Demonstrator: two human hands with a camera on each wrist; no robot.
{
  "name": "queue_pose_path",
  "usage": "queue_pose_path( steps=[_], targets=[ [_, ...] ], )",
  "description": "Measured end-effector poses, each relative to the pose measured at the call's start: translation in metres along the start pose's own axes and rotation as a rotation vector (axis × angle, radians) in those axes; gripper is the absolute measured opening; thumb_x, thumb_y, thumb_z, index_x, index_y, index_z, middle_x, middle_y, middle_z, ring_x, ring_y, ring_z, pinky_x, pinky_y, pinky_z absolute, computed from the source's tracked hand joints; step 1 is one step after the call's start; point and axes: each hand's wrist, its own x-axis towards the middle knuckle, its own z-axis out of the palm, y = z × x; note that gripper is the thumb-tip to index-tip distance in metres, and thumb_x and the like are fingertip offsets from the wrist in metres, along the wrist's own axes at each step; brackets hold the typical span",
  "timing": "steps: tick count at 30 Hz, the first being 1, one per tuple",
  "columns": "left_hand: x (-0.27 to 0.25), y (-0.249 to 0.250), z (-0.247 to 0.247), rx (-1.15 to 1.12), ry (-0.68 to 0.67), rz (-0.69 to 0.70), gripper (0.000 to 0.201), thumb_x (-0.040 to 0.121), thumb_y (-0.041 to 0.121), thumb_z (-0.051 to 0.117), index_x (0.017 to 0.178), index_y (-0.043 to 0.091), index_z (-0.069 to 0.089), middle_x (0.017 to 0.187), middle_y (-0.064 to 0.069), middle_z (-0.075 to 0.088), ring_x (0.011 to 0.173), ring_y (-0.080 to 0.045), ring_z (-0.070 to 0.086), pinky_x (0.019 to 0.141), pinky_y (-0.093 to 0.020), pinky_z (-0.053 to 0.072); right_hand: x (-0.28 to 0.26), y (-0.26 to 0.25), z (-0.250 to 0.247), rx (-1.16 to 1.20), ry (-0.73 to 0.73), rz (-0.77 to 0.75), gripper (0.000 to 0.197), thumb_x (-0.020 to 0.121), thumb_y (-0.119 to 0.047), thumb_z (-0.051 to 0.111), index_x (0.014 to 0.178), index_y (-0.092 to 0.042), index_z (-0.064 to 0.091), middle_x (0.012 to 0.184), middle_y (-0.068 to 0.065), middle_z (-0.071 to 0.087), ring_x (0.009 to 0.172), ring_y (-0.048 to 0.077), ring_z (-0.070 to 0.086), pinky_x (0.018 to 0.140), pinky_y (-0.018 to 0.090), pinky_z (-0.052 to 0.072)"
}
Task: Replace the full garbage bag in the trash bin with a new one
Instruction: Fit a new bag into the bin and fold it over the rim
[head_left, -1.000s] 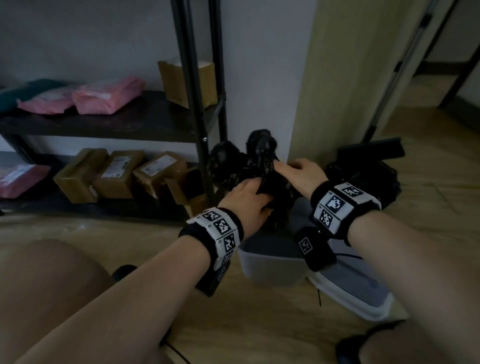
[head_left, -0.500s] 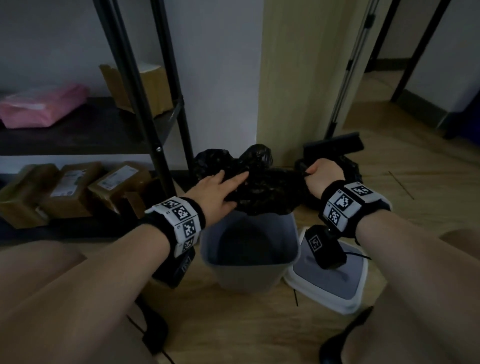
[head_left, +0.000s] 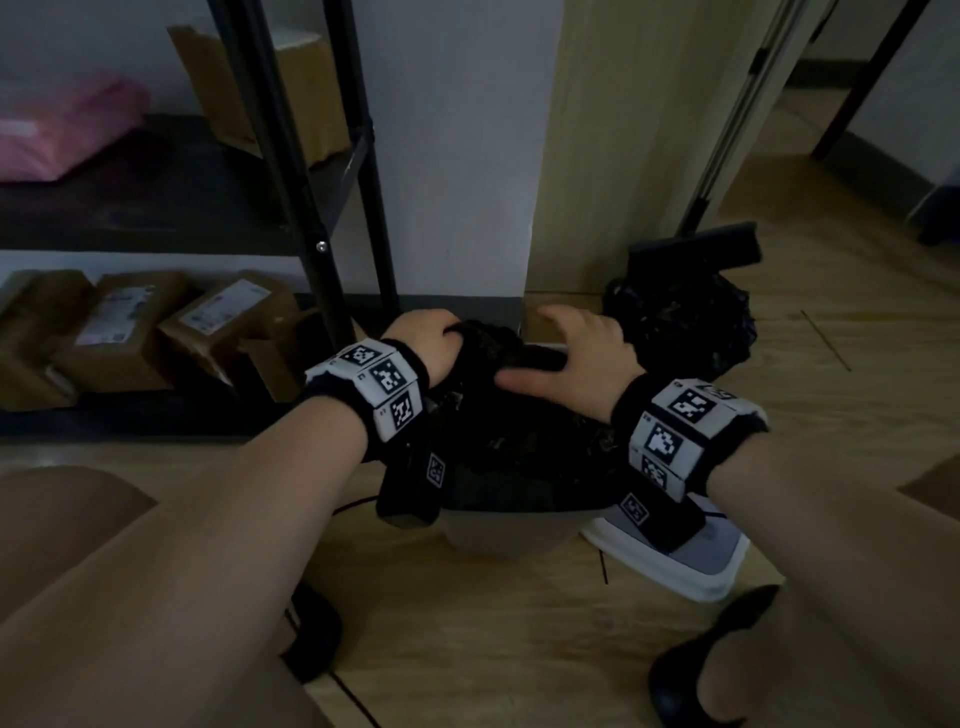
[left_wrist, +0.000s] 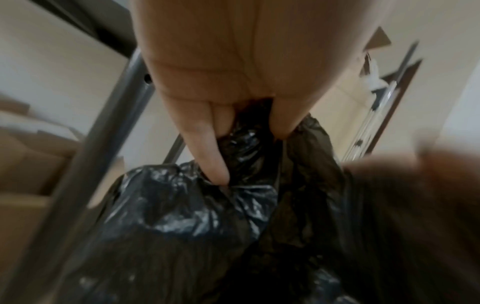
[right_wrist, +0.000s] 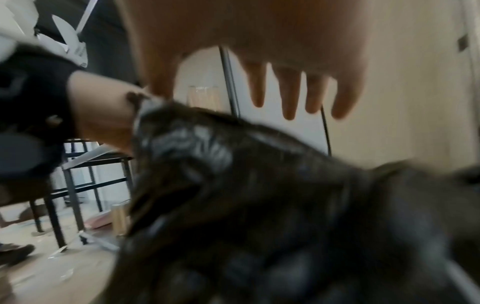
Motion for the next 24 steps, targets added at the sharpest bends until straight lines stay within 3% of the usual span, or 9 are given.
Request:
queue_pose_path(
  steps=[2,5,8,10,13,17,19,21,24],
  targets=[
    [0.002,0.004,-0.001,-0.108,-0.005,-0.019,0.034,0.096,0.012,0.038,0.12,0.0,0.059,0.125,-0.02,0.059,0.115,-0.031,0.056,0.095,-0.033,0.048,0.001,0.002,0.006,0.003,-0.141,0.013,0.1,0.066,-0.053,0.074,0.146,-0.023,0.023,0.145,0.008,0.04,0.134,0.029,0.037,0.111,0.042,0.035],
    [0.004,0.008,-0.005,-0.216,0.013,-0.045,0.034,0.096,0.015,0.041,0.123,0.004,0.058,0.128,-0.018,0.058,0.117,-0.031,0.056,0.094,-0.031,0.046,0.006,0.011,0.006,0.04,-0.143,0.093,0.055,0.084,-0.027,0.065,0.133,-0.009,0.047,0.129,0.014,0.057,0.118,0.029,0.054,0.093,0.03,0.047],
    [0.005,0.005,-0.008,-0.15,0.125,-0.028,0.047,0.092,0.03,0.052,0.136,0.014,0.046,0.142,-0.011,0.046,0.127,-0.025,0.047,0.104,-0.025,0.035,0.01,0.019,-0.005,0.175,-0.023,0.195,0.031,0.093,-0.024,0.053,0.111,0.0,0.064,0.116,0.017,0.064,0.108,0.032,0.059,0.075,0.024,0.04],
    [0.004,0.001,-0.008,-0.1,0.194,-0.03,0.061,0.086,0.036,0.059,0.14,0.017,0.039,0.146,-0.011,0.037,0.131,-0.026,0.042,0.109,-0.028,0.032,0.014,0.025,-0.014,0.34,0.03,0.251,0.034,0.095,-0.023,0.05,0.11,0.005,0.064,0.116,0.022,0.064,0.11,0.035,0.058,0.077,0.027,0.038],
    [0.0,0.004,-0.003,-0.084,0.188,0.068,0.051,0.079,0.034,0.068,0.125,0.015,0.055,0.126,-0.001,0.053,0.118,-0.017,0.052,0.099,-0.026,0.038,0.015,0.026,-0.026,0.619,0.032,0.35,0.041,0.096,-0.025,0.049,0.117,0.008,0.06,0.111,0.024,0.064,0.119,0.039,0.054,0.091,0.036,0.042],
    [-0.015,0.018,0.01,-0.087,-0.168,0.215,0.022,0.077,0.024,0.073,0.097,0.015,0.074,0.089,0.013,0.06,0.103,-0.013,0.059,0.095,-0.02,0.044,0.008,0.022,-0.037,0.693,0.069,0.445,0.051,0.096,-0.035,0.045,0.13,0.001,0.051,0.134,0.018,0.055,0.127,0.032,0.051,0.097,0.035,0.044],
    [-0.019,0.02,0.02,-0.023,-0.248,0.227,0.024,0.079,0.028,0.071,0.101,0.02,0.074,0.112,0.006,0.058,0.12,-0.015,0.049,0.105,-0.018,0.034,0.005,0.02,-0.037,0.799,0.052,0.443,0.053,0.094,-0.04,0.045,0.132,-0.004,0.051,0.137,0.014,0.055,0.126,0.029,0.052,0.103,0.036,0.043],
    [-0.018,0.019,0.027,0.087,-0.256,0.212,0.031,0.081,0.035,0.067,0.111,0.028,0.07,0.137,0.0,0.047,0.133,-0.021,0.038,0.116,-0.03,0.026,0.007,0.019,-0.037,0.934,0.011,0.447,0.057,0.09,-0.046,0.05,0.131,-0.006,0.051,0.131,0.007,0.058,0.12,0.025,0.057,0.103,0.037,0.046],
    [-0.017,0.017,0.032,0.231,-0.231,0.151,0.044,0.088,0.035,0.056,0.127,0.015,0.059,0.138,-0.011,0.049,0.128,-0.027,0.045,0.109,-0.035,0.037,0.015,0.023,-0.037,1.2,-0.062,0.511,0.076,0.075,-0.054,0.064,0.134,-0.008,0.049,0.129,0.008,0.06,0.113,0.028,0.06,0.103,0.041,0.045]
  ],
)
